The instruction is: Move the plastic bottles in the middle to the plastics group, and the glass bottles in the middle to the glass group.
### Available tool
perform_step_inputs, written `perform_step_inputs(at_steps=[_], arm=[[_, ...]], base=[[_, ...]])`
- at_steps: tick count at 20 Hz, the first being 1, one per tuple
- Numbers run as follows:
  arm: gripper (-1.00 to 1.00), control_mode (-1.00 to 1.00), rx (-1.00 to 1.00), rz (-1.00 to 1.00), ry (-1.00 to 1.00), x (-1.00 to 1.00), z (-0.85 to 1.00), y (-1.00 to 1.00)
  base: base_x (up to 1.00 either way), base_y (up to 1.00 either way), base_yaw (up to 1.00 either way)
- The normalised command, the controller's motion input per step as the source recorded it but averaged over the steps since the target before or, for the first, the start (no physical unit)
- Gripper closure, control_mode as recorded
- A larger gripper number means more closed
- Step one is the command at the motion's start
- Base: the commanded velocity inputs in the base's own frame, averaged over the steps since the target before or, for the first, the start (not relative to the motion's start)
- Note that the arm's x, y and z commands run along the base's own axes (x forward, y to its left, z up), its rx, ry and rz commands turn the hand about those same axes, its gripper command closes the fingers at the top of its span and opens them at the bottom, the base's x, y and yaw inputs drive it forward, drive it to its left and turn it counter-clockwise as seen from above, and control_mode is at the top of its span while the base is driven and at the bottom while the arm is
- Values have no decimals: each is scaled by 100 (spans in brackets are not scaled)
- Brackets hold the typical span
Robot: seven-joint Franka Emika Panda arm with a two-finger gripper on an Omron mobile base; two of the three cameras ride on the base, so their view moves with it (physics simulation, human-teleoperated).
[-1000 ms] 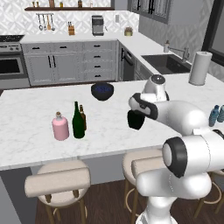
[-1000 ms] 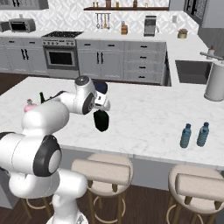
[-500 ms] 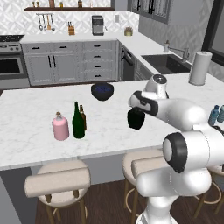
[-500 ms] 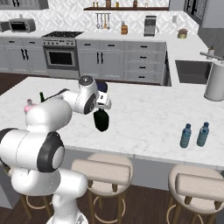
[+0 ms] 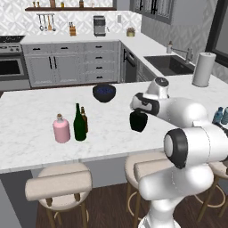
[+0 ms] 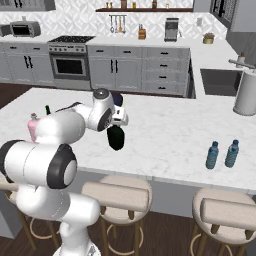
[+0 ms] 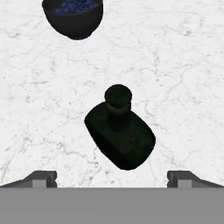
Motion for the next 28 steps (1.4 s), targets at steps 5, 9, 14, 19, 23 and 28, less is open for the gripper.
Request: perform_step_inputs(at_steps=[5,9,14,19,23,28], arm=[[-100,-100,-1,2,1,25,-3,0],[-100,-100,0,2,0,18,-9,0],[-100,-100,0,2,0,12,-11,0],[-100,-100,0,2,0,17,-6,0],[-100,-100,0,1,0,21,0,0],[-100,-100,0,1,0,19,0,0]], base=[[0,0,0],[0,0,0],[0,0,0],[0,0,0],[0,0,0],[0,0,0]])
